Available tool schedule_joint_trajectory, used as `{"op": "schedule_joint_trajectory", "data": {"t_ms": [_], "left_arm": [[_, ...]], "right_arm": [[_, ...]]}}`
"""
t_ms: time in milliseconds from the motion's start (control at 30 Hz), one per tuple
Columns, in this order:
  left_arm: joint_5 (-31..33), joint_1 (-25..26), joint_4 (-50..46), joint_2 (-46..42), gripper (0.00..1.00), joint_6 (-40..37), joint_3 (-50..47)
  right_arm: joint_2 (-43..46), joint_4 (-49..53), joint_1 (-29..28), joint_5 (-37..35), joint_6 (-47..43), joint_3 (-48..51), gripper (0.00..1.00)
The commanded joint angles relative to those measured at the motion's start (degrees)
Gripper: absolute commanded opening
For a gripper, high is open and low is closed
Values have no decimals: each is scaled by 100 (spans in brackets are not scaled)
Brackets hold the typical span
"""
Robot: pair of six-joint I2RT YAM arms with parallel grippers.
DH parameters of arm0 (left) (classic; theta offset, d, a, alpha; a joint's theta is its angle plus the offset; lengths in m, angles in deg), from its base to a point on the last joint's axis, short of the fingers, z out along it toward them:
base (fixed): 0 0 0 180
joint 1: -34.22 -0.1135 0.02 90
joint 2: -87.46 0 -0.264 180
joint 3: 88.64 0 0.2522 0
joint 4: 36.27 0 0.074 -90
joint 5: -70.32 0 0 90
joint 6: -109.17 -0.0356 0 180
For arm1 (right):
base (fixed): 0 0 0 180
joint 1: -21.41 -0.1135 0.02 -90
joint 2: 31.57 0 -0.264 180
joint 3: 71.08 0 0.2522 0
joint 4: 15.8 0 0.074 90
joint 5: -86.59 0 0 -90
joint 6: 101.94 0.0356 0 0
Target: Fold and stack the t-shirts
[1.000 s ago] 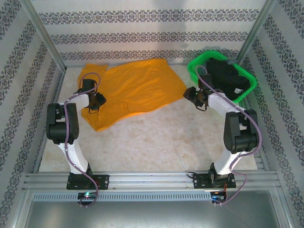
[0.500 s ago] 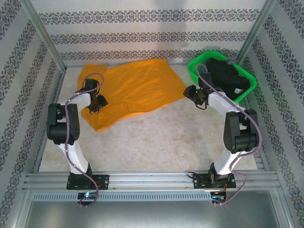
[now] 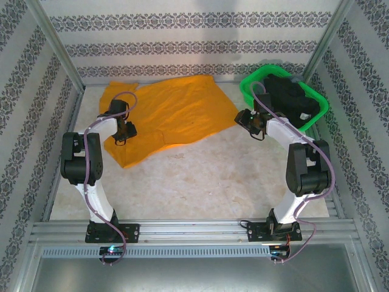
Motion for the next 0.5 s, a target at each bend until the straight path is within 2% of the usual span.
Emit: {"op": "schedule_joint_trajectory", "data": {"t_ms": [0, 167, 400, 467], "left_arm": [[125, 56, -120, 65, 31, -213, 173], [-21, 61, -91, 59, 24, -229, 167], [-69, 83, -83, -39, 22, -294, 28], [-93, 84, -68, -14, 18, -304, 32]], "right_arm": [[30, 96, 46, -20, -47, -52, 46], [-13, 114, 54, -58, -53, -77, 46], [-115, 80, 90, -63, -23, -160, 46], [-128, 73, 92, -63, -11, -184, 46]]}}
